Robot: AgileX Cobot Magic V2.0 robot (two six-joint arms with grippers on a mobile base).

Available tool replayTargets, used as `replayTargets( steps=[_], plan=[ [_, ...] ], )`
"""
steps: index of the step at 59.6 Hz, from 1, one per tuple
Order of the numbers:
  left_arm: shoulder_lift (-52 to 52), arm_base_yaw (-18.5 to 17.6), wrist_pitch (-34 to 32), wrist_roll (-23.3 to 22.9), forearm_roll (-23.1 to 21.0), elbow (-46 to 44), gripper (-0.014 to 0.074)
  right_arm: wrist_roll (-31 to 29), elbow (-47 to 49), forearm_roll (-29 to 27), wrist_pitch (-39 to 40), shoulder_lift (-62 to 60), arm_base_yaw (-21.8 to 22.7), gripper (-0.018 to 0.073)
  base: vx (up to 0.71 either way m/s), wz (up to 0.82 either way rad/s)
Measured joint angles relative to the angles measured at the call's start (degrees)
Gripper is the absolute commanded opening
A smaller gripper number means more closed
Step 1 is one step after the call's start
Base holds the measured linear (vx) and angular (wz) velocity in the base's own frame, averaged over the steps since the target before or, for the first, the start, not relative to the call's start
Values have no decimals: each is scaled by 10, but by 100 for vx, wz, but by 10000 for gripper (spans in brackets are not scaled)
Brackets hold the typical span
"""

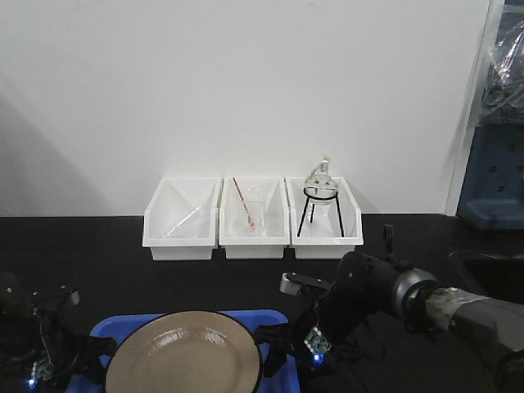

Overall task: Place disk in tray to left cabinet
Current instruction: 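Grasp opposite short edges of the blue tray with both grippers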

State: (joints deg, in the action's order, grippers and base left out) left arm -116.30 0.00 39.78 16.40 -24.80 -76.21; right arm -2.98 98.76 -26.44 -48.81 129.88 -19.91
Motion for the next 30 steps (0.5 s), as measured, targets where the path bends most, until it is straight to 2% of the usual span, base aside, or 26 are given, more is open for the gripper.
replayTargets(
  steps=[18,21,30],
  plan=[
    [-2,3,18,10,-24,-1,-10,30,0,2,-9,4,2,28,0,0],
    [-2,3,24,10,-30,-1,-9,30,0,2,-9,4,2,-12,0,0],
    [3,5,49,10,-42,-1,-5,38,-3,7,-20,-3,4,-11,0,0]
  ],
)
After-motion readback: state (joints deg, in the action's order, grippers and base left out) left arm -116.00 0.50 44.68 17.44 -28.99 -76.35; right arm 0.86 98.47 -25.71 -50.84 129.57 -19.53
